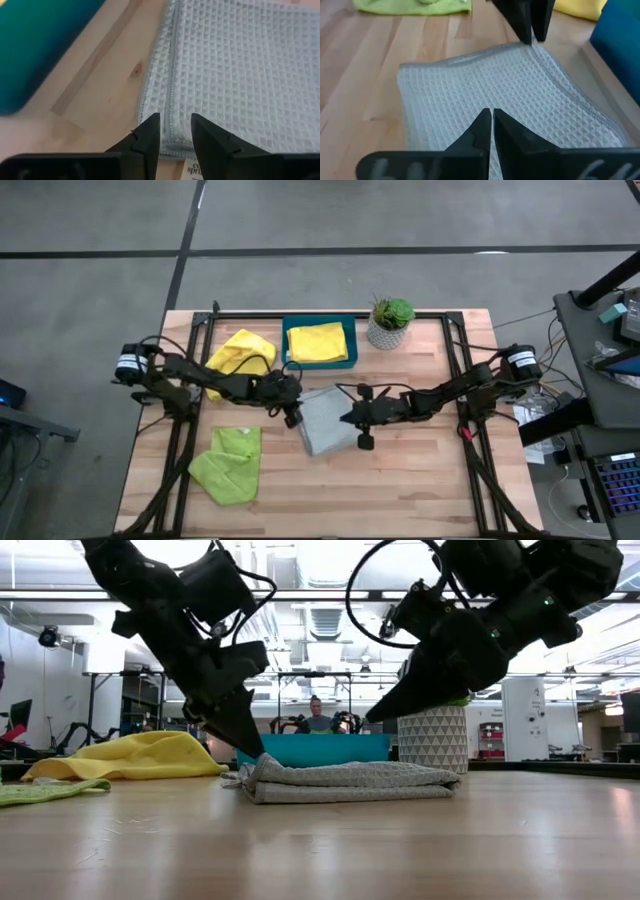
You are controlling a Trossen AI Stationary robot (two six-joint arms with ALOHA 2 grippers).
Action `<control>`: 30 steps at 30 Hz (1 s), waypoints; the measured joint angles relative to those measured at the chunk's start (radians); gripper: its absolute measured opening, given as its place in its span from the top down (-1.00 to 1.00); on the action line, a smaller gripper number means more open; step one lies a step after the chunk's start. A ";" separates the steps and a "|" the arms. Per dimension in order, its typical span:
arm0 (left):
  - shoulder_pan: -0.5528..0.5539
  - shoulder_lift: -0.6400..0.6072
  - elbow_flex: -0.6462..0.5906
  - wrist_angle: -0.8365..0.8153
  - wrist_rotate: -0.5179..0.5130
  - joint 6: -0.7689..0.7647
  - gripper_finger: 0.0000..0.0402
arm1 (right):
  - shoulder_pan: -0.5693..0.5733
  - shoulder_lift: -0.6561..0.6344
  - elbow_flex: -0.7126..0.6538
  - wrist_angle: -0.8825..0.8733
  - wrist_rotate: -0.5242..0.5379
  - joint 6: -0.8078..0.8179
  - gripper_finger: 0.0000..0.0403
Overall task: Fold microfiber towels
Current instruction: Fold the gray microfiber cloth
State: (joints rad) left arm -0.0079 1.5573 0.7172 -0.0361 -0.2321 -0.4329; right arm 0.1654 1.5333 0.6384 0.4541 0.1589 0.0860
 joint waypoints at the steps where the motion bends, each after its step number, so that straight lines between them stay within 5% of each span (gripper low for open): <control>1: 0.000 0.005 -0.003 -0.001 0.000 -0.003 0.53 | 0.000 0.001 0.001 0.004 0.000 0.000 0.94; 14: -0.001 0.020 -0.004 -0.002 0.071 -0.006 0.54 | 0.000 0.000 0.001 0.008 0.000 0.010 0.94; 22: -0.001 0.020 0.001 -0.010 0.084 0.002 0.95 | 0.000 0.000 0.001 0.008 0.000 0.011 0.94; 30: -0.001 0.010 0.024 -0.011 0.082 0.049 0.99 | 0.000 0.000 0.001 0.008 0.001 0.011 0.94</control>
State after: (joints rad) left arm -0.0086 1.5678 0.7414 -0.0474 -0.1504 -0.3838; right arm 0.1650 1.5333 0.6395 0.4622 0.1596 0.0970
